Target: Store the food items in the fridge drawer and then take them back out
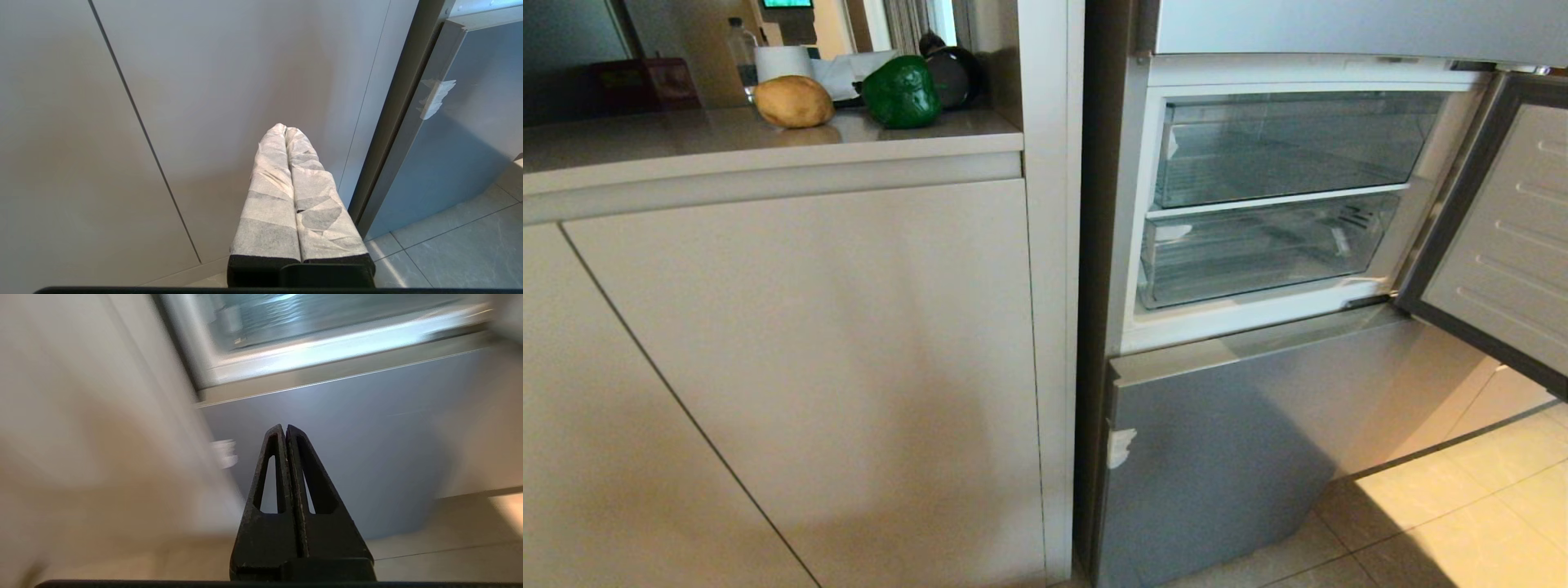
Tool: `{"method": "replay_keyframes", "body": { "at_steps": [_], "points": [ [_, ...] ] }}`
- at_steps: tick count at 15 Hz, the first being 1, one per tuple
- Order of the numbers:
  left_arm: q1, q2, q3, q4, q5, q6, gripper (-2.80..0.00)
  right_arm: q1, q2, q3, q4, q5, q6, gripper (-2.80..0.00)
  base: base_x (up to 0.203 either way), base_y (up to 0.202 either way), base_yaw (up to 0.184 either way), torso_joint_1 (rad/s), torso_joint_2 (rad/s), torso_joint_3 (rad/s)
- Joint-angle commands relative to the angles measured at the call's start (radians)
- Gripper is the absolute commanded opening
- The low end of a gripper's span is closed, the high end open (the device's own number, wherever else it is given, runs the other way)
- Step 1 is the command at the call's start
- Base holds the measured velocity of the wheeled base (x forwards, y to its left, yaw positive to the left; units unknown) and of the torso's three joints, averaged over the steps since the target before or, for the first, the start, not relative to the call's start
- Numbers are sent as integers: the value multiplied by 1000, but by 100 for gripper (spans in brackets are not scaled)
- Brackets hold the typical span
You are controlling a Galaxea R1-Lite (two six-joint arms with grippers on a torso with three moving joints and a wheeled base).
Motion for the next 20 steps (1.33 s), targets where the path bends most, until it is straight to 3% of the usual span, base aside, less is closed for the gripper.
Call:
{"method": "replay_keyframes", "body": {
  "at_steps": [1, 2, 3, 6, 9, 12, 15, 20],
  "points": [
    [0, 1, 0, 0, 0, -1, -280, 0, 230, -17, -54, 39, 8, -280, 0, 0, 0, 0, 0, 0],
    [0, 1, 0, 0, 0, 1, -280, -1, 312, -10, -111, 53, 4, -280, 0, 0, 0, 0, 0, 0],
    [0, 1, 0, 0, 0, 0, -280, -2, 403, -1, -177, 62, -8, 0, 0, 0, 0, 0, 0, 0],
    [0, 1, 0, 0, 0, 1, -280, -4, 707, 6, -394, 51, -55, 0, 0, 0, 0, 0, 0, 0],
    [0, 1, 0, 0, 0, 1, -280, -4, 1031, -10, -710, 25, -110, 0, 0, 0, 0, 0, 0, 0],
    [0, 1, 0, 0, 0, 1, -280, -4, 1275, -101, -996, -8, -203, 0, 0, 0, 0, 0, 0, 0],
    [0, 1, 0, 0, 0, 1, -280, -3, 1303, -182, -1075, -22, -384, 0, 0, 0, 0, 0, 0, 0],
    [0, 1, 0, 0, 0, 0, -280, 0, 1374, -328, -1108, -31, -462, 0, 0, 0, 0, 0, 0, 0]
  ]
}}
